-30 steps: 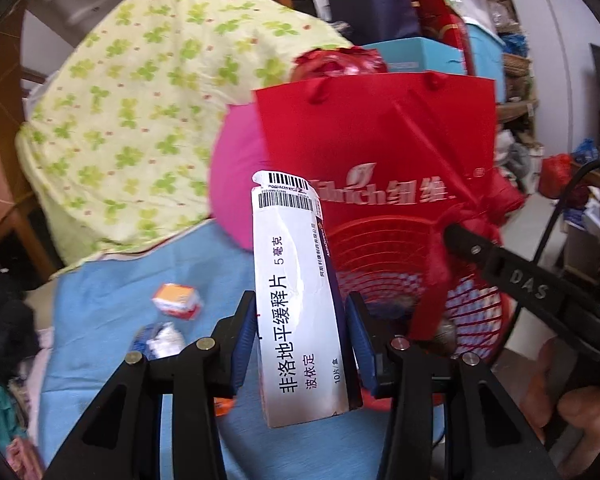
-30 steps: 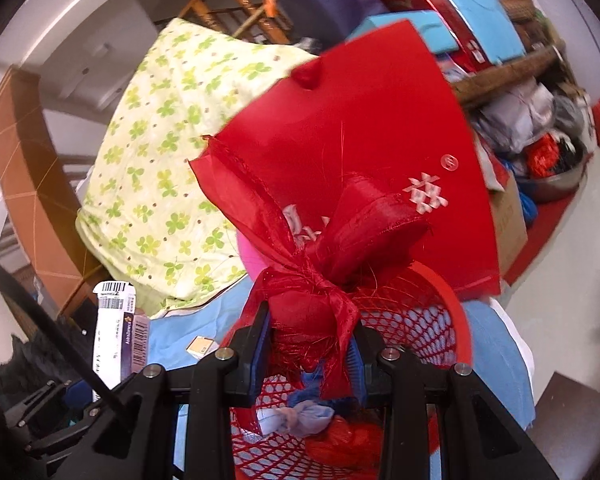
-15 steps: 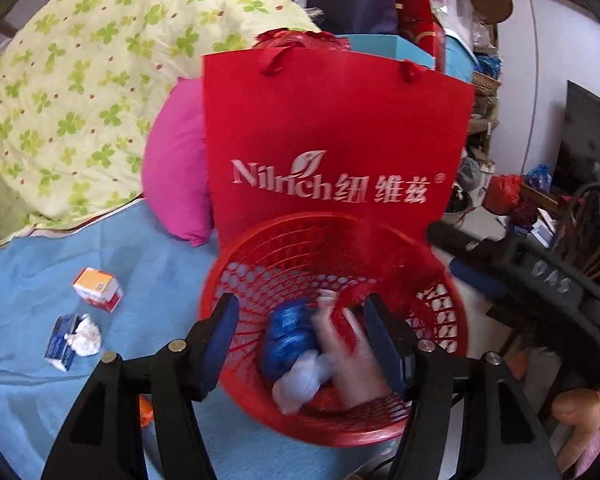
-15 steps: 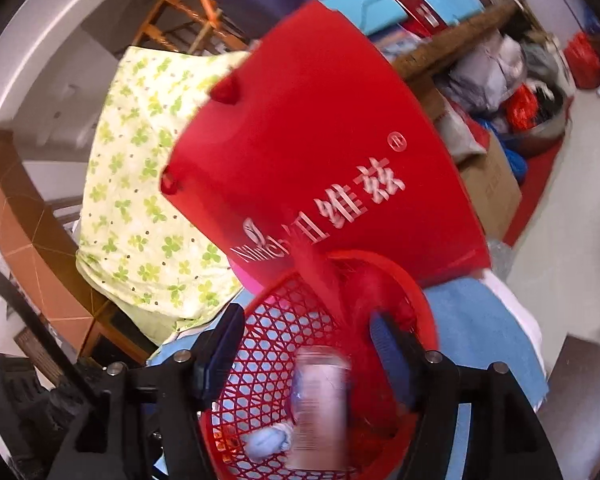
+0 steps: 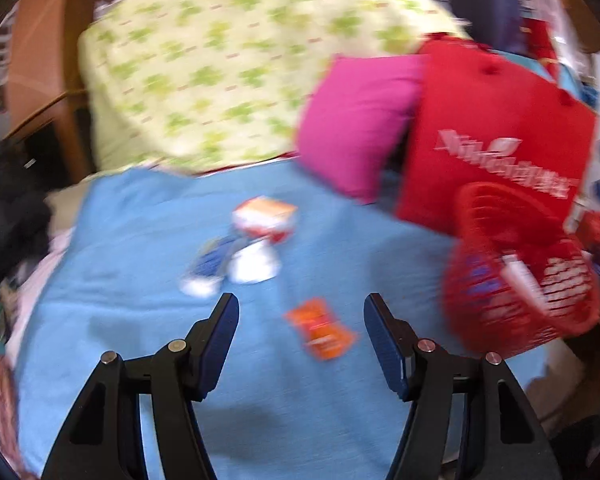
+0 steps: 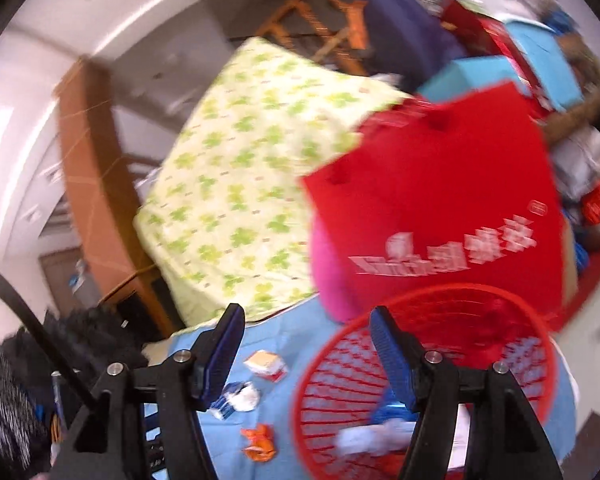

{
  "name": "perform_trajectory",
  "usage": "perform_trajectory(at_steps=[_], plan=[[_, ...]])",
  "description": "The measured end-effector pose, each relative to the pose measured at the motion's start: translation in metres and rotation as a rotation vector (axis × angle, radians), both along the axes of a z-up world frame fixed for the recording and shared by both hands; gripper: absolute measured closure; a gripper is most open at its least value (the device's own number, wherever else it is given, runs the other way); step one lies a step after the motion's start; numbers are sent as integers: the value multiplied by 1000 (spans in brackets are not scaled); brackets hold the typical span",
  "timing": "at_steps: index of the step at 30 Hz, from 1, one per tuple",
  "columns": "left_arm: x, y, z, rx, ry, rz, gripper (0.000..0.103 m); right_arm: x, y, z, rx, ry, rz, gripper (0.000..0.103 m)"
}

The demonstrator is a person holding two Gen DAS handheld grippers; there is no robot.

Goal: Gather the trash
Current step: 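Grasp the flat blue medicine box with the left gripper while the right gripper grasps the orange pouch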

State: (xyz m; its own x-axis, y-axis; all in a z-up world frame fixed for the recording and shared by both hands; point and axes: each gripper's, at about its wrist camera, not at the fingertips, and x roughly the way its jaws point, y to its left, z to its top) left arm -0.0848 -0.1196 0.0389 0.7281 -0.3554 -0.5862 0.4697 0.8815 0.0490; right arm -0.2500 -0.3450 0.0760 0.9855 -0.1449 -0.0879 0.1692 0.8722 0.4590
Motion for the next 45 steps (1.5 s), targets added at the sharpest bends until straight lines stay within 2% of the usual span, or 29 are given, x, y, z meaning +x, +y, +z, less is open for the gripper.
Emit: perform_trajectory(at_steps=[4, 7, 11, 17, 21, 26, 33, 38, 41, 45], plan=[[20, 54, -13, -18, 29, 128, 37, 17, 48, 5, -116, -9, 114, 34], [28, 75, -22, -12, 32, 176, 37, 38, 77, 1, -171, 40, 188, 34], [36, 96, -39, -20, 59, 208, 37, 78, 107, -16, -192, 189, 269, 34], [51, 101, -52, -23, 119, 187, 37, 141, 122, -59, -148, 441, 339, 36], [66, 98, -52, -42, 140, 159, 37, 174, 120, -89, -123, 581, 353, 52], [105, 85, -63, -62, 194, 113, 37, 216, 111, -129, -50, 730, 369, 59], [151, 57, -73, -105, 229, 78, 34, 244, 103, -159, 44, 843, 350, 65], [180, 32, -83, -71, 242, 78, 33, 247, 102, -162, 43, 841, 347, 65], [194, 20, -91, -7, 255, 88, 33, 246, 99, -163, 60, 833, 353, 65], [209, 17, -100, -8, 300, 111, 33, 244, 96, -164, 88, 823, 362, 65]])
